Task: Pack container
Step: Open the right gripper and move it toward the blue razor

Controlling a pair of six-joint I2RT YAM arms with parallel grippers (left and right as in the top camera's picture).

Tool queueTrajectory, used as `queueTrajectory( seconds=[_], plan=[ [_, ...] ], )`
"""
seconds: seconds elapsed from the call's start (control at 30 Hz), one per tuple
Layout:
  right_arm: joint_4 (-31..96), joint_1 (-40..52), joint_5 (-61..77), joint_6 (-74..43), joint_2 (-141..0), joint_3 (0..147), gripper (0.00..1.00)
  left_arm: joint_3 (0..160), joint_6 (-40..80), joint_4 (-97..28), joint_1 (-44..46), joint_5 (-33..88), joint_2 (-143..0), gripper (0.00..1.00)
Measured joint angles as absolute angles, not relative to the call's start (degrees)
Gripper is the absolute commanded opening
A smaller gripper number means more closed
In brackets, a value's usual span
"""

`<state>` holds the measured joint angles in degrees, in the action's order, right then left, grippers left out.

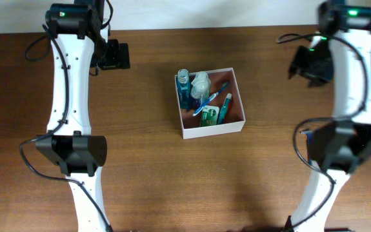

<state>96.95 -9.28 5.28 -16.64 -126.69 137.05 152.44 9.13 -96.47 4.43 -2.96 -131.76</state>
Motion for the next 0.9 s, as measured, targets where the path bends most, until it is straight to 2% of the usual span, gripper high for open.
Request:
queueTrajectory(
  seconds=[0.07,0.17,0.2,0.33,0.57,0.83,0.9],
  plan=[
    [96.9,-10.9,5.4,-13.7,-121.6,132.4,0.83,152.4,9.1,-96.5,4.4,-3.0,-131.8,0.99],
    [97.0,-11.9,3.9,-10.5,-112.3,123.0,0.91,152.4,9.1,-96.5,4.4,-3.0,-131.8,0.99],
    [96.9,-12.0,3.4,-10.1,-110.6,121.4,0.99,152.4,9.1,-96.5,4.4,-3.0,-131.8,0.99],
    [96.9,-12.9,-1.5,-7.4,-100.1,107.0,0.99,152.4,9.1,-96.5,4.4,-3.0,-131.8,0.99],
    [91.3,-15.2,-3.9,-4.3,-98.0,95.0,0.99,152.4,9.3,-96.5,4.4,-3.0,-131.8,0.99],
    [83.1,-15.4,-10.8,-2.5,-98.0,93.3,0.99,152.4,9.3,-96.5,4.4,-3.0,-131.8,0.99],
    [83.1,-15.4,-11.2,-1.5,-98.0,93.3,0.95,152.4,9.3,-96.5,4.4,-3.0,-131.8,0.99]
  ],
)
